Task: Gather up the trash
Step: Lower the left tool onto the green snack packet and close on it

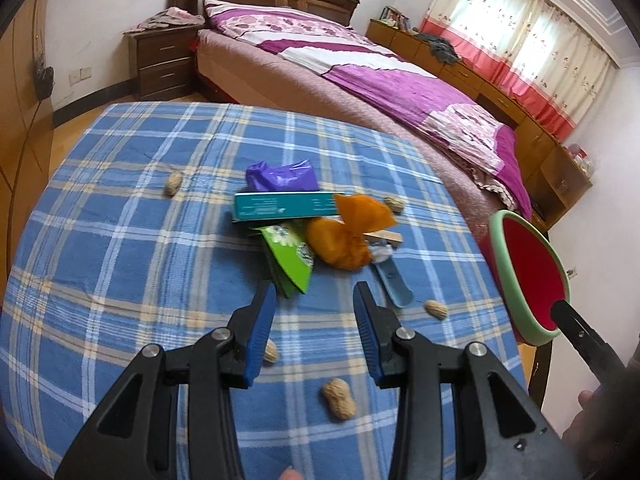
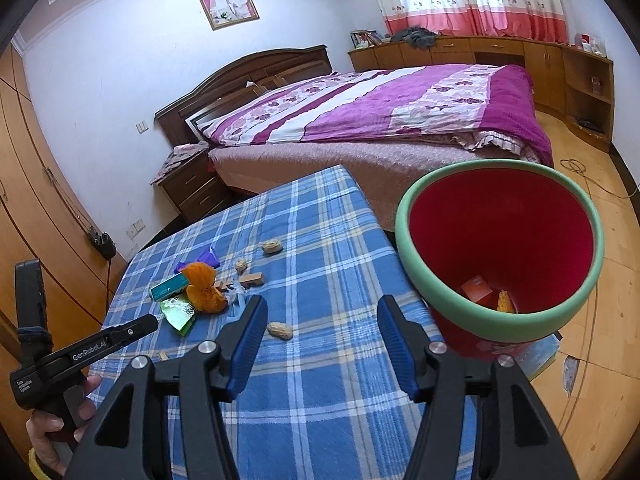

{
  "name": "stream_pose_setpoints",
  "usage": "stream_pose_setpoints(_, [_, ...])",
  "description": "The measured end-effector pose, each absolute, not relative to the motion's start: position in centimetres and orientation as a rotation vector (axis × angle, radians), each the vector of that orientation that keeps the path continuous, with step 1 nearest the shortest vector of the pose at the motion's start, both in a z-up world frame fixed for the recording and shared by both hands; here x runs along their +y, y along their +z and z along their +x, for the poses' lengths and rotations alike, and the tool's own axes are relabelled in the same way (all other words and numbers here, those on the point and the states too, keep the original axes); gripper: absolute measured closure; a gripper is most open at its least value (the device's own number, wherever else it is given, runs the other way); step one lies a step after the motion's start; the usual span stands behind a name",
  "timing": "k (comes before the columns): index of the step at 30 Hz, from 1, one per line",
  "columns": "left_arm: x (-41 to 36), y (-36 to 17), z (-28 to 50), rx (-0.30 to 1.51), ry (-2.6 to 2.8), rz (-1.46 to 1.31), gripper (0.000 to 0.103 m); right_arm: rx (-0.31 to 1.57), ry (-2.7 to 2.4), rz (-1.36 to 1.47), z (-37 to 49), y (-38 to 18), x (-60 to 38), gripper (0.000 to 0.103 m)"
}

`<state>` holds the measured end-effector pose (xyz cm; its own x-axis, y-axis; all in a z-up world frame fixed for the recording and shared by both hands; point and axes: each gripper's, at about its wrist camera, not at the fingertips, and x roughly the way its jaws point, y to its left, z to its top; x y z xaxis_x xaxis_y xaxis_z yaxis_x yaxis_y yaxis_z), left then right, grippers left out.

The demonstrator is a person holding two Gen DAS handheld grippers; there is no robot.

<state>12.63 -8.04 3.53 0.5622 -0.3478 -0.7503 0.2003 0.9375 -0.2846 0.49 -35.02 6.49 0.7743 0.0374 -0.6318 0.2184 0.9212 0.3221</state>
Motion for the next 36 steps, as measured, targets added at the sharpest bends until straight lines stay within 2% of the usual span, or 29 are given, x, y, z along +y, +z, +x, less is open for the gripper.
stream_pose_setpoints(28, [-9.2,-1.1,19.2,0.978,-0.317,-0.179,0.064,0.771,-0.081,0.384,3.4,3.8,-33.9,0.042])
stream_pose_setpoints(33, [-9.1,-1.2,19.3,0.977,-0.346,-0.204,0.084,0.778,-0.074,0.380,3.7,3.5,-33.6,0.042])
stream_pose_setpoints(35, [-9.0,-1.2,19.1,0.975,-0.369,-0.221,0.099,0.782,-0.070,0.376,3.7,3.4,-33.4,0.042])
stream_pose_setpoints(36, [-9.1,-1.2,19.0,0.969,-0.370,-0.214,0.099,0.785,-0.068,0.374,3.8,3.4,-33.3,0.042])
